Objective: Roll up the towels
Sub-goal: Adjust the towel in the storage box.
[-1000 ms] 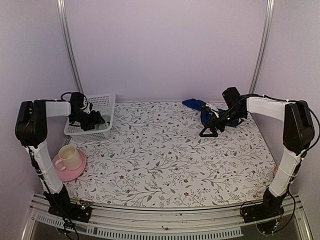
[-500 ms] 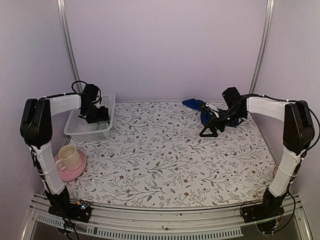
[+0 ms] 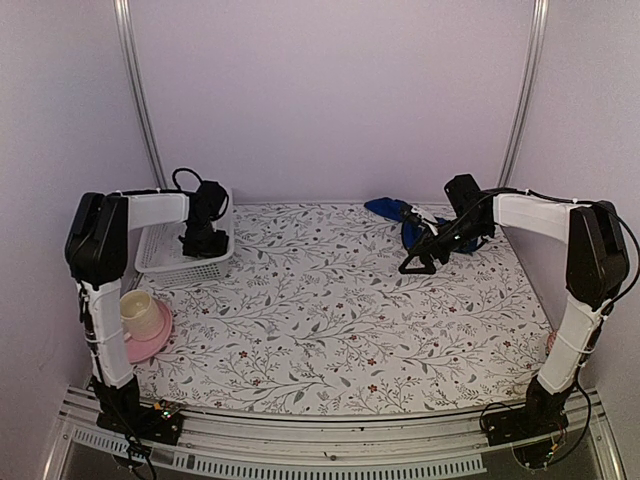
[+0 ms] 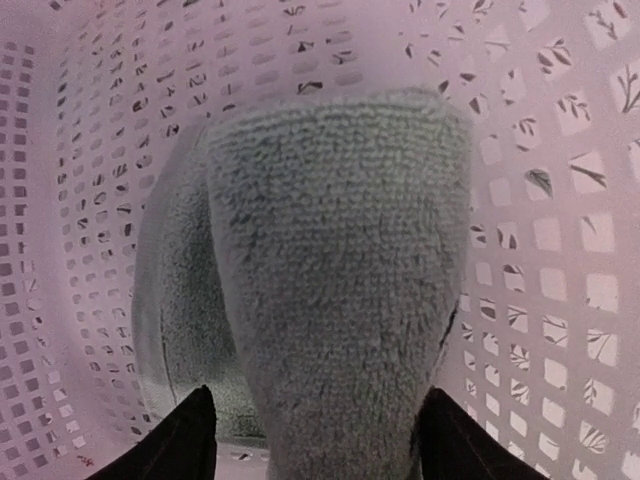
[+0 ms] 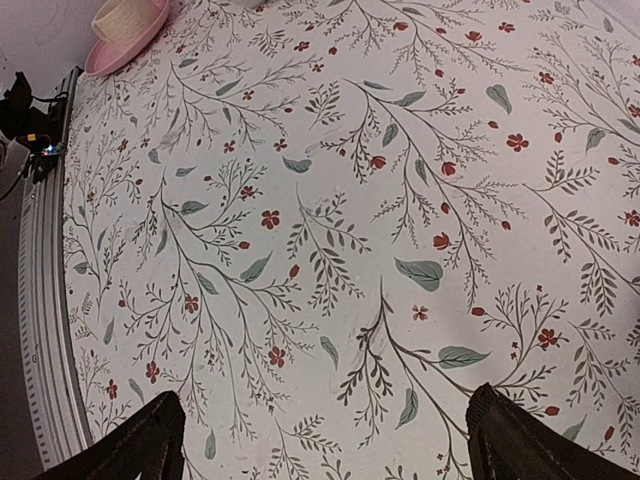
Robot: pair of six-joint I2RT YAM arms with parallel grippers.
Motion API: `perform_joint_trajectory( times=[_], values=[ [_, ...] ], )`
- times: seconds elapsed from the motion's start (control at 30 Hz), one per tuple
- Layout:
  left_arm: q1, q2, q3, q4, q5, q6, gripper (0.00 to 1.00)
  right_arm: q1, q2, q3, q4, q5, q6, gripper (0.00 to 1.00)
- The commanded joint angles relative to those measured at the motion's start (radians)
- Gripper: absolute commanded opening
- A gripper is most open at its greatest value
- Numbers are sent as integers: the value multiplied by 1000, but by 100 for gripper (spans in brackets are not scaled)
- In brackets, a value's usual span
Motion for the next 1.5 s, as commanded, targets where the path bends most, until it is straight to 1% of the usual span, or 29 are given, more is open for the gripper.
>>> perform_joint_trajectory(
  times=[0.0, 0.07, 0.1, 0.17, 0.2, 0.27, 0.37, 0.4, 0.6, 0.77, 0.93, 1.03, 1.1, 1.27, 1.4, 1.47],
  values=[
    [-37, 14, 18, -36, -96, 18, 67, 7, -2, 6, -8, -4, -11, 99],
    [-44, 23, 19, -37, -94, 19, 58, 8, -3, 6, -8, -6, -10, 99],
    [-46, 26, 20, -36, -82, 19, 51, 7, -3, 6, -9, -6, -9, 99],
    [-45, 31, 19, -29, -25, 21, 38, 7, -3, 6, -10, -6, -10, 99],
    [-45, 31, 17, -24, 0, 21, 33, 7, -3, 6, -10, -5, -10, 99],
    [-40, 24, 12, -10, 56, 11, 17, 8, -5, 6, -10, -6, -10, 99],
    [-14, -15, -14, 42, 185, -9, 3, 8, -3, 6, -10, -7, -10, 99],
    [-2, -37, -32, 70, 232, -23, 0, 8, -2, 6, -10, -8, -10, 99],
    [106, -191, -193, 280, 509, -94, 0, 7, 3, 6, -10, -5, -12, 99],
    [195, -226, -308, 417, 735, -156, 0, 7, 4, 6, -10, 0, -13, 99],
    [231, -197, -384, 525, 845, -203, 0, 8, 3, 6, -9, 6, -12, 99],
    [236, -169, -400, 566, 879, -219, 1, 8, 3, 6, -7, 7, -10, 99],
    [235, -159, -408, 587, 884, -224, 5, 8, 5, 4, -6, 8, -10, 99],
    [239, -130, -396, 598, 884, -227, 22, 8, 8, 6, -7, 11, -10, 99],
    [242, -139, -392, 586, 840, -226, 38, 8, 9, 4, -6, 11, -10, 99],
    [243, -152, -385, 572, 820, -219, 42, 8, 15, 6, -7, 11, -9, 99]
  ],
)
